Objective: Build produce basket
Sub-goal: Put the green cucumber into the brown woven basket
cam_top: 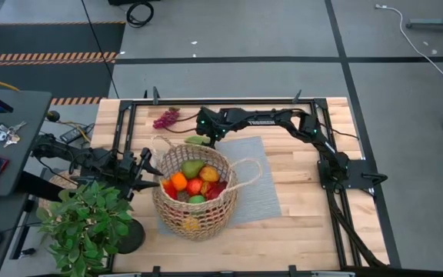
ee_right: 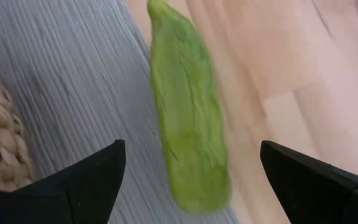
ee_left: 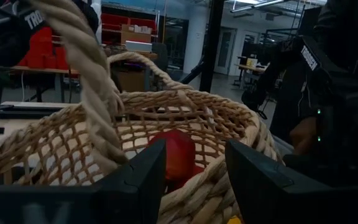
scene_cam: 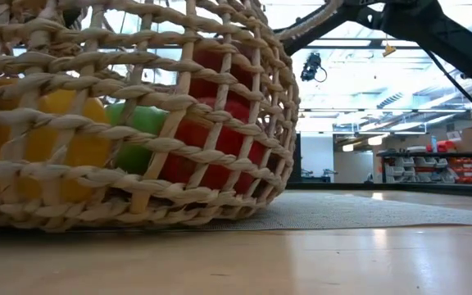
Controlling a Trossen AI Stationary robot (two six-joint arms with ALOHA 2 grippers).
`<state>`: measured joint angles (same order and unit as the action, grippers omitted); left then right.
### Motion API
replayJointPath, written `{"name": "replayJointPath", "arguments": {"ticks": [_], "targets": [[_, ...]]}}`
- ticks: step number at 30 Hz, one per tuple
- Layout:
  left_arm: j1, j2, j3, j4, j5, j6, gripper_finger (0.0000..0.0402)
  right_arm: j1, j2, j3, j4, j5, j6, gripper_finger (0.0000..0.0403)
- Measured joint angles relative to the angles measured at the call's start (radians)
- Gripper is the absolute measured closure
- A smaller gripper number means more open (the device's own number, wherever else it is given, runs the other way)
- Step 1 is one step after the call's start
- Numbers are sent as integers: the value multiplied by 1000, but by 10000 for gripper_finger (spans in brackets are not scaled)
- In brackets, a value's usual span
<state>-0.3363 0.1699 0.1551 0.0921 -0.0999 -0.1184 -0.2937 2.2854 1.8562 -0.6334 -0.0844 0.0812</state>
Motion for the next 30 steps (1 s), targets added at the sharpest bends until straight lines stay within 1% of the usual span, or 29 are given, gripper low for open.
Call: {"name": "replayJointPath", "arguments": {"ticks": [3, 7, 11, 14, 17, 23, 30], "targets": [[0, 0, 0, 0, -1, -1, 230, 0, 20, 1, 27, -28, 27, 28], [0, 0, 0, 4, -1, -1, 230, 6, 22, 2, 43, 33, 1, 30], [0, 0, 0, 6, -1, 0, 230, 2, 23, 2, 68, 31, -1, 42], [0, 0, 0, 7, 0, 0, 230, -3, 24, 2, 61, 27, 3, 62], [0, 0, 0, 6, -1, 0, 230, -6, 24, 2, 64, 40, -4, 91], [0, 0, 0, 7, -1, 0, 230, -11, 35, 0, 63, 32, -3, 148], [0, 0, 0, 7, 0, -1, 230, -15, 37, -1, 57, 38, -14, 187]]}}
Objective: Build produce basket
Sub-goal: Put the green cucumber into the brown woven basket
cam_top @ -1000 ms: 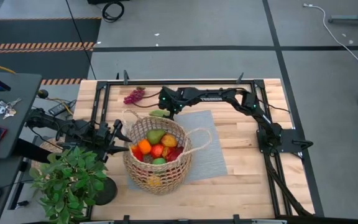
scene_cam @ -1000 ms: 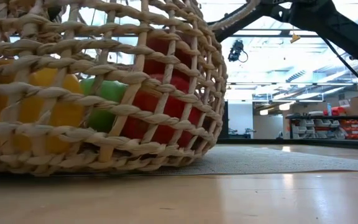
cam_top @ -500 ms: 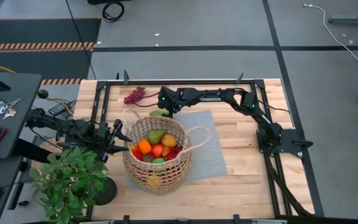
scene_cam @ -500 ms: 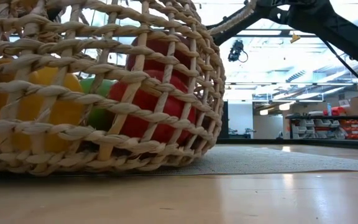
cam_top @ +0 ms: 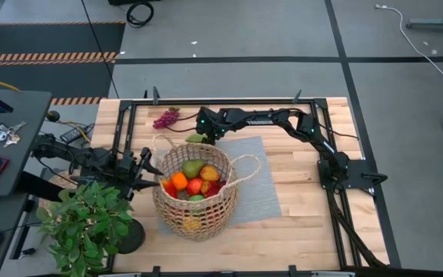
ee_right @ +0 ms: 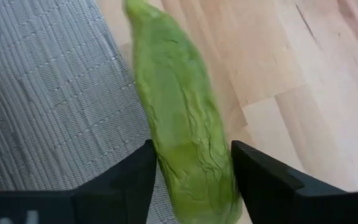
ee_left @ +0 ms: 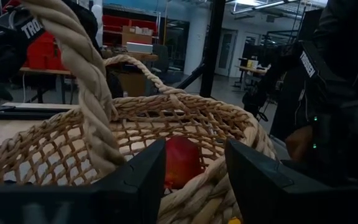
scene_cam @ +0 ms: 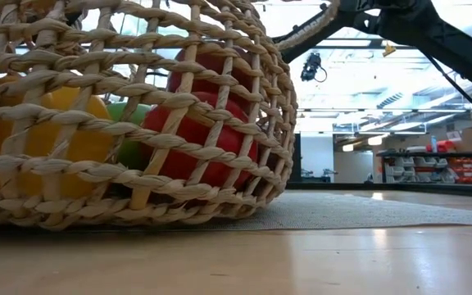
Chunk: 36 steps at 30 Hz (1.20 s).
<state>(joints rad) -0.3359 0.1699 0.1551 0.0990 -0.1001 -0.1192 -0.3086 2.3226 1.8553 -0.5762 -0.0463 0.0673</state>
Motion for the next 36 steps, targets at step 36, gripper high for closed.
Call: {"name": "replayJointPath", "arguments": {"ticks": [36], "targets": [[0, 0, 0, 1, 0, 0, 230, -92, -21, 316, -251, -3, -37, 280]]}}
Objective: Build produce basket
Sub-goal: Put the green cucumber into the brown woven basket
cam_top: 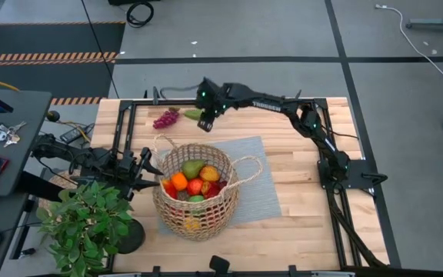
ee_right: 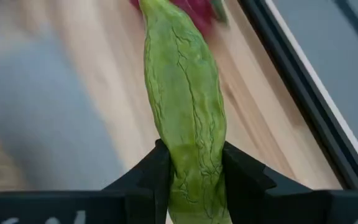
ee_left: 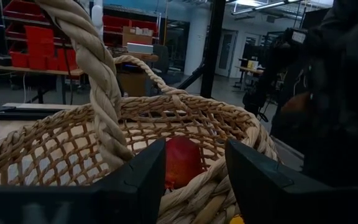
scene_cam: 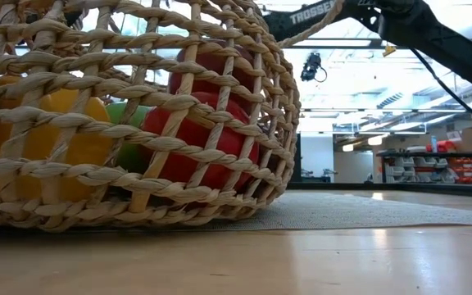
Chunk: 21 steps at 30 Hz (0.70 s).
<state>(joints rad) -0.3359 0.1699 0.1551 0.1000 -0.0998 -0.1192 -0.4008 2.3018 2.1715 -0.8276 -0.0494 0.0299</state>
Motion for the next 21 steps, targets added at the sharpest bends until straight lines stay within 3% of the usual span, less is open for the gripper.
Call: {"name": "replayJointPath", "arguments": {"ticks": [5, 11, 21], "targets": [[0, 0, 0, 0, 0, 0, 230, -29, -30, 110, -30, -234, 12, 280], [0, 0, 0, -1, 0, 1, 230, -37, -96, 183, 1, -435, 70, 280], [0, 0, 0, -1, 0, 1, 230, -57, -210, 186, 209, -1039, 146, 279]]}}
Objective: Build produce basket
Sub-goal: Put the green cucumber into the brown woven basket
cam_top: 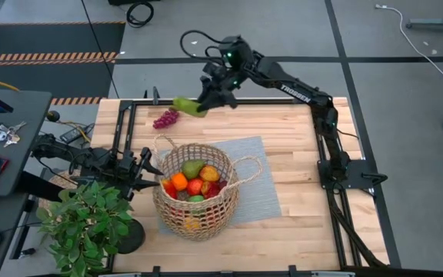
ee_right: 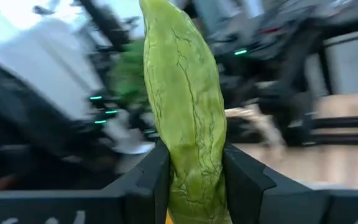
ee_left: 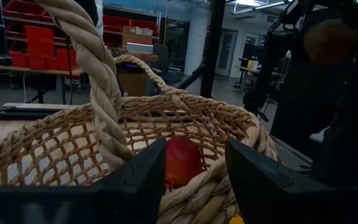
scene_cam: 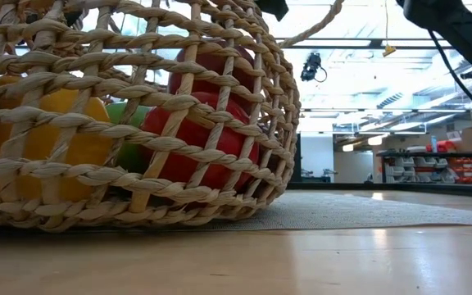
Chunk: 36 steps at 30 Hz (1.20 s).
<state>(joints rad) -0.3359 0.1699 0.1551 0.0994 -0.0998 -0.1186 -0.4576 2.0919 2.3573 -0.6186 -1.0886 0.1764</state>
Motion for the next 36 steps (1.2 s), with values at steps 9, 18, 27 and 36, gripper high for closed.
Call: {"name": "replayJointPath", "arguments": {"ticks": [9, 18, 27, 36], "targets": [[0, 0, 0, 0, 0, 0, 230, 34, -2, -2, -18, -166, 118, 279], [0, 0, 0, 0, 0, 0, 230, 50, -15, -3, -58, -160, 180, 279], [0, 0, 0, 0, 0, 0, 230, 7, -118, -2, -91, -59, 25, 279], [0, 0, 0, 0, 0, 2, 230, -10, -171, -2, -90, -81, 33, 279]]}}
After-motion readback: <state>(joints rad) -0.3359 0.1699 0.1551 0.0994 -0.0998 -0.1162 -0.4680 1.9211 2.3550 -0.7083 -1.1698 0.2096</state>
